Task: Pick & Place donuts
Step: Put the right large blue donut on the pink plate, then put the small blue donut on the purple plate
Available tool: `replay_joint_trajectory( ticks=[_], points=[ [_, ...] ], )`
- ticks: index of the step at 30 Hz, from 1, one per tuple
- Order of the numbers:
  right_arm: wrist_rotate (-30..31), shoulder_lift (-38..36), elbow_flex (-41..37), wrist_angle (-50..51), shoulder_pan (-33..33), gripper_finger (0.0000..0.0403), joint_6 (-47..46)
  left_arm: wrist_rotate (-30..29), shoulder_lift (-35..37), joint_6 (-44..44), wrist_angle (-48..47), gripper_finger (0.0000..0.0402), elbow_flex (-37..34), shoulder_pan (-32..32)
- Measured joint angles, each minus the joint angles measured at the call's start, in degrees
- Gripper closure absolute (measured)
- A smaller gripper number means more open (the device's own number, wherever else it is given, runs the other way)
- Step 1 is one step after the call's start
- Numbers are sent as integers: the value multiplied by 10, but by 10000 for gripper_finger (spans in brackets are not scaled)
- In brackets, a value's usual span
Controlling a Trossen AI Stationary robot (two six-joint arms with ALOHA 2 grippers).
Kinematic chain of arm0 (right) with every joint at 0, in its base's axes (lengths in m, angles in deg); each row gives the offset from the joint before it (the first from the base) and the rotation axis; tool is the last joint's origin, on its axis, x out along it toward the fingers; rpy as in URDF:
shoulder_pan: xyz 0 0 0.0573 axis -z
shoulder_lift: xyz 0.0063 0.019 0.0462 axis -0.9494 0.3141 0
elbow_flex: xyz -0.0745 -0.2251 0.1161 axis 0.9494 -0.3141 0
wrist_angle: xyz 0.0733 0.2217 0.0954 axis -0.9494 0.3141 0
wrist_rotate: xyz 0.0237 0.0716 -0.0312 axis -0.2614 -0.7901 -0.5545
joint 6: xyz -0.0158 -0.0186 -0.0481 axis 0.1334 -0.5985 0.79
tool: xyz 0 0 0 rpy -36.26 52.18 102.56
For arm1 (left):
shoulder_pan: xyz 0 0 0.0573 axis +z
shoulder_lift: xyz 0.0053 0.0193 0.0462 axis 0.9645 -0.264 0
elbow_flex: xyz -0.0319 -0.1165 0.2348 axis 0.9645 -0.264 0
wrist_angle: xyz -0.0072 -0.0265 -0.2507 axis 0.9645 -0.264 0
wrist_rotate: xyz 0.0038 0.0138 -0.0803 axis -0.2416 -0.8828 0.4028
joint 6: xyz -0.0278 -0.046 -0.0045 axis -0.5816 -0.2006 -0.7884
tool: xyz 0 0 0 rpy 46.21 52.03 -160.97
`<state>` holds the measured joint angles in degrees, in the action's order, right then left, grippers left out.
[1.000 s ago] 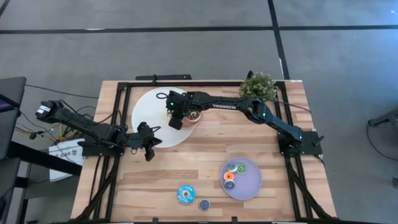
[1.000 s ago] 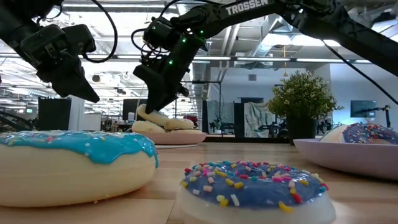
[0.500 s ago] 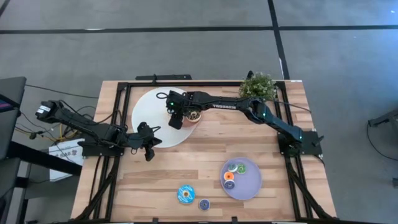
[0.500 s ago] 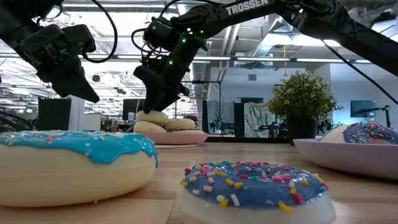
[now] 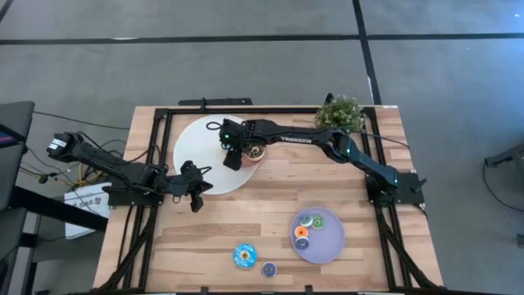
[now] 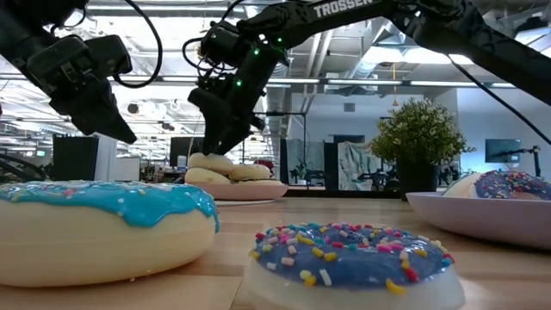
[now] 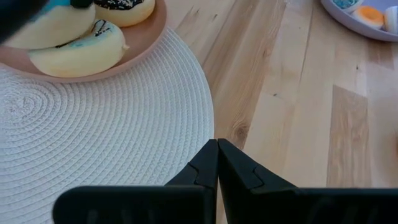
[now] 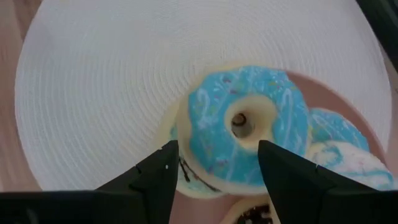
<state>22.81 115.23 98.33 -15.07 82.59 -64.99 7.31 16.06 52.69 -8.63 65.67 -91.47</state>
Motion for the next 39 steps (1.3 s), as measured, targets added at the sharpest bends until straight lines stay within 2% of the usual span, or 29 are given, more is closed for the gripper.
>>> replay_joint_trajectory(
  ticks=[7, 11, 21, 23, 26, 29, 35, 39],
  points=[
    [-3, -5, 17, 47, 0, 190, 4, 0, 0, -1, -2, 400, 0, 0],
    [-36, -26, 18, 92, -3, 194, 8, 0, 0, -1, -2, 400, 0, 0],
    [-44, -60, 15, 214, -42, 240, 20, 0, 0, -13, -5, 400, 0, 0],
    [-44, -68, -2, 215, -56, 250, 20, 3, 0, -18, -6, 400, 0, 0],
    [-43, -98, -70, 198, -81, 265, 17, 15, -1, -27, -7, 400, 0, -1],
    [-41, -163, -186, 131, -104, 279, -11, 16, -2, -30, -7, 400, 0, -1],
    [-20, -345, -476, -49, -154, 291, -121, 16, -2, -32, 5, 400, 0, 0],
    [43, -483, -650, -128, -208, 290, -210, 16, -16, -32, 37, 401, 0, 0]
  ],
)
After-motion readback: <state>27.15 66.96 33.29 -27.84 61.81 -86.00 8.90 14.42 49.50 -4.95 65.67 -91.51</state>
